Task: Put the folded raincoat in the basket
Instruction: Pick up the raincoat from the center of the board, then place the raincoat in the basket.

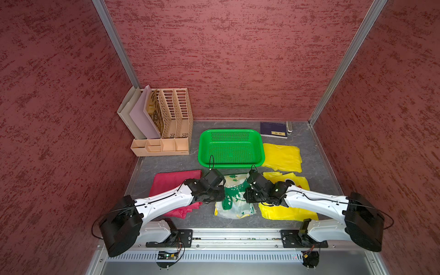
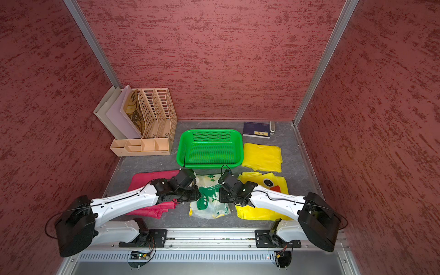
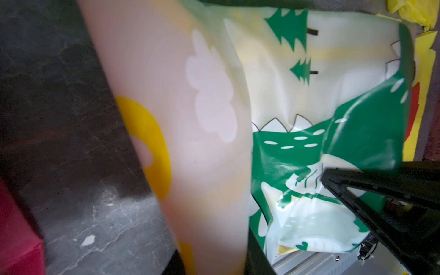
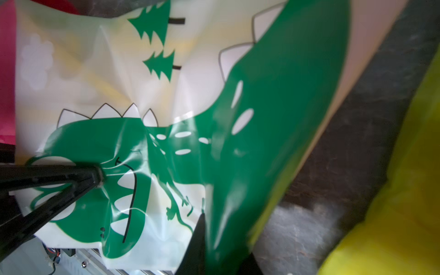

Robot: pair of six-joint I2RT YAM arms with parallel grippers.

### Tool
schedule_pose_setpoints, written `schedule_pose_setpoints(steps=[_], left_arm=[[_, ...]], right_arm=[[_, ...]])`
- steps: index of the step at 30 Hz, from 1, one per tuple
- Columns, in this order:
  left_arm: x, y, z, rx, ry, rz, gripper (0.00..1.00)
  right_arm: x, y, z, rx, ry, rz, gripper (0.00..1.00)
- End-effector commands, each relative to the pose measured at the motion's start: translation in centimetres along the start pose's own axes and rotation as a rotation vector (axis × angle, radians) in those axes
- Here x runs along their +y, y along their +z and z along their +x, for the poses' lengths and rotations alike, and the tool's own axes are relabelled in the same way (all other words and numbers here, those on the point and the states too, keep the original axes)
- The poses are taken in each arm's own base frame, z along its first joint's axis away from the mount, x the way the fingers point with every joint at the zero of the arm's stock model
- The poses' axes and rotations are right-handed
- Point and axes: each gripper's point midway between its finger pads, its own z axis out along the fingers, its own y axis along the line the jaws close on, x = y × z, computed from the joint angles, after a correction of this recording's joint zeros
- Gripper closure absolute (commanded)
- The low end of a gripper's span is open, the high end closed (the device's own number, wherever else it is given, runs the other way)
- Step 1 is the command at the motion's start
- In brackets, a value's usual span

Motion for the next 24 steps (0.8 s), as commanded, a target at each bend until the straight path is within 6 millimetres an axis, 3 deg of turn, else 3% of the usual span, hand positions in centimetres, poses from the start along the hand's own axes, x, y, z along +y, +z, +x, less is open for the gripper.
schedule_pose_setpoints(steps=[1, 13, 16, 18, 24], left_arm=[[-3.6, -2.9, -1.8, -0.082, 0.064, 0.115, 0.72], [-5.9, -8.6, -3.3, -0.192, 0.067, 0.221, 0.68], [-6.5, -9.9, -4.8, -0.225, 0.096, 0.214, 0.62], [-6.6, -10.7, -6.2, -0.246, 0.1, 0.211, 0.64], [-7.2, -12.9, -10.1, -0.304, 0.09, 0.255, 0.73]], right_arm=[[4.6, -2.9, -2.0, -0.085, -0.061, -0.133, 1.0], [7.8, -10.2, -4.1, -0.219, -0.104, -0.259, 1.0], [8.2, -12.2, -5.6, -0.279, -0.146, -0.23, 1.0], [7.9, -13.0, -6.6, -0.308, -0.177, -0.17, 1.0], [10.7, -15.1, -9.5, -0.366, -0.261, -0.165, 1.0]])
